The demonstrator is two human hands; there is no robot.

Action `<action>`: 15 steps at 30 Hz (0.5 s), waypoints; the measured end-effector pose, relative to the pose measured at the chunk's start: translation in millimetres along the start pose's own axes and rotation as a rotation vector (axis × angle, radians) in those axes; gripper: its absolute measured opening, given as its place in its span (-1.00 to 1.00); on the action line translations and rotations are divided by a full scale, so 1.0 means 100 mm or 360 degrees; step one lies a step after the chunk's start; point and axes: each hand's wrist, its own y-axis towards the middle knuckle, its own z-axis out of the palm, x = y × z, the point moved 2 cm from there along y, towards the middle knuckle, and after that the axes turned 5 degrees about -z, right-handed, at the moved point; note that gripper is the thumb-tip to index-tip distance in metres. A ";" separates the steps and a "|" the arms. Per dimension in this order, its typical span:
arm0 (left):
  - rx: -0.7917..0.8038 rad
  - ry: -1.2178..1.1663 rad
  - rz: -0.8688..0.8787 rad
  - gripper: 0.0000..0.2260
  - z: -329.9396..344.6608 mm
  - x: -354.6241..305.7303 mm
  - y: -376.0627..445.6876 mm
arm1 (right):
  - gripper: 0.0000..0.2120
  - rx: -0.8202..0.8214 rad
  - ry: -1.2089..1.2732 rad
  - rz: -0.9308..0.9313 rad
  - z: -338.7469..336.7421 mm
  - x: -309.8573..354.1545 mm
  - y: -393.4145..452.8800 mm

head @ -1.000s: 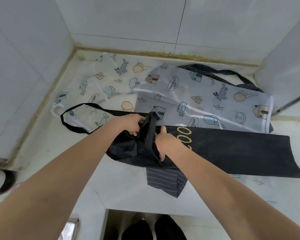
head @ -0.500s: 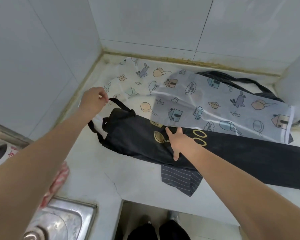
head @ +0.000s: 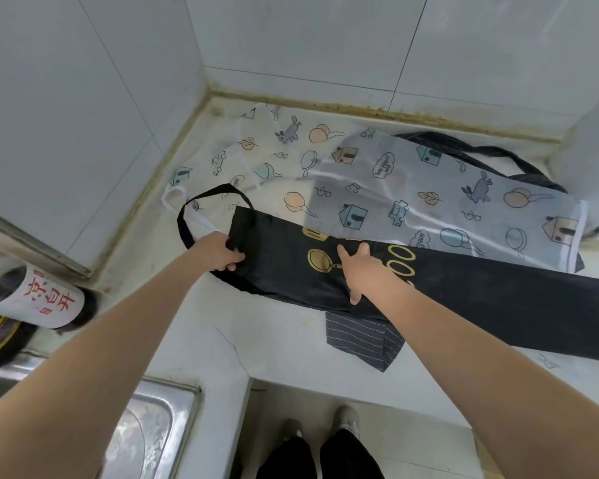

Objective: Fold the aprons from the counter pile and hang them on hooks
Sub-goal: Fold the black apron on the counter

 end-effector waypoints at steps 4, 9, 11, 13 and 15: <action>-0.0354 0.0528 -0.0109 -0.88 -0.24 0.27 -0.02 | 0.05 -0.0003 0.0012 0.0025 0.01 0.00 -0.01; -0.0715 0.0877 -0.0145 -0.72 -0.38 0.44 -0.08 | 0.04 -0.0012 -0.0030 0.0078 0.02 0.05 -0.01; -0.0969 0.1030 -0.0040 -0.64 -0.37 0.31 -0.15 | 0.04 -0.0001 -0.0044 0.0088 0.02 0.06 -0.01; -0.1059 0.1023 0.0255 -0.53 -0.30 0.08 -0.20 | 0.05 0.0019 -0.0046 0.0082 0.00 0.06 -0.01; -0.0893 0.1051 0.0606 -0.46 -0.13 -0.16 -0.21 | 0.05 0.0030 -0.0024 0.0081 -0.01 0.06 -0.02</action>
